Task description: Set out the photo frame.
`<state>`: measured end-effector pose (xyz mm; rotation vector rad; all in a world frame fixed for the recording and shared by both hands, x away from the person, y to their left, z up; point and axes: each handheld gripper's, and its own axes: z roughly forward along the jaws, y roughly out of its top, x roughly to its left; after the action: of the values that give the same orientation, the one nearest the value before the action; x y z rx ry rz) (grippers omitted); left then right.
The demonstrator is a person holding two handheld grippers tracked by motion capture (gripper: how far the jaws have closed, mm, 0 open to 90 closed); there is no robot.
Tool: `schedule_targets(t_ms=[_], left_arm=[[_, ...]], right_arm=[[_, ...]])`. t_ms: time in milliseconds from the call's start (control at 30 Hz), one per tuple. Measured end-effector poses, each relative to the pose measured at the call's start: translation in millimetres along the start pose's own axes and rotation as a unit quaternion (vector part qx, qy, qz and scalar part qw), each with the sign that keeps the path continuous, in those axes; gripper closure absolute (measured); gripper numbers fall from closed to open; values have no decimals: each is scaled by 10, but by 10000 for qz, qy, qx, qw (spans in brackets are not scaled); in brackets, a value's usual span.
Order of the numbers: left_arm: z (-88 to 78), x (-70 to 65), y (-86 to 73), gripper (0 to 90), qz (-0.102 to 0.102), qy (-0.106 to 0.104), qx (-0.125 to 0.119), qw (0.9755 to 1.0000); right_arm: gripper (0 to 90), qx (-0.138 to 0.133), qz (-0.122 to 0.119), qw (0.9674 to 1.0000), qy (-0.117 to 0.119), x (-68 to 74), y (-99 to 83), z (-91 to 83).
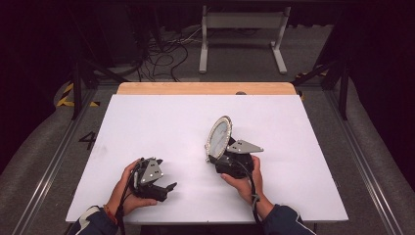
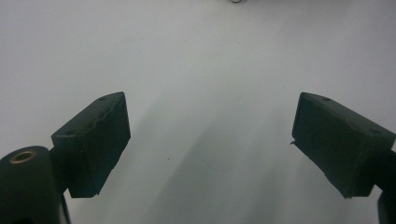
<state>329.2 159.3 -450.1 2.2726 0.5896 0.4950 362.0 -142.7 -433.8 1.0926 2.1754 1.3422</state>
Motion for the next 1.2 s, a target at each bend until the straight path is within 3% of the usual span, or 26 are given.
schedule_targets(t_ms=[267, 367, 433, 1200], left_arm=[[27, -13, 1, 120, 1, -60, -2, 10000], [30, -11, -2, 120, 1, -66, 0, 10000], [29, -13, -2, 119, 6, -65, 2, 10000], [40, -49, 2, 119, 73, -104, 27, 9999]], right_arm=[[518, -35, 188, 9997, -148, -8, -26, 71], [549, -52, 226, 9997, -106, -18, -29, 75], [588, -55, 169, 9998, -75, -4, -26, 70], [632, 178, -13, 9995, 279, -100, -54, -68]])
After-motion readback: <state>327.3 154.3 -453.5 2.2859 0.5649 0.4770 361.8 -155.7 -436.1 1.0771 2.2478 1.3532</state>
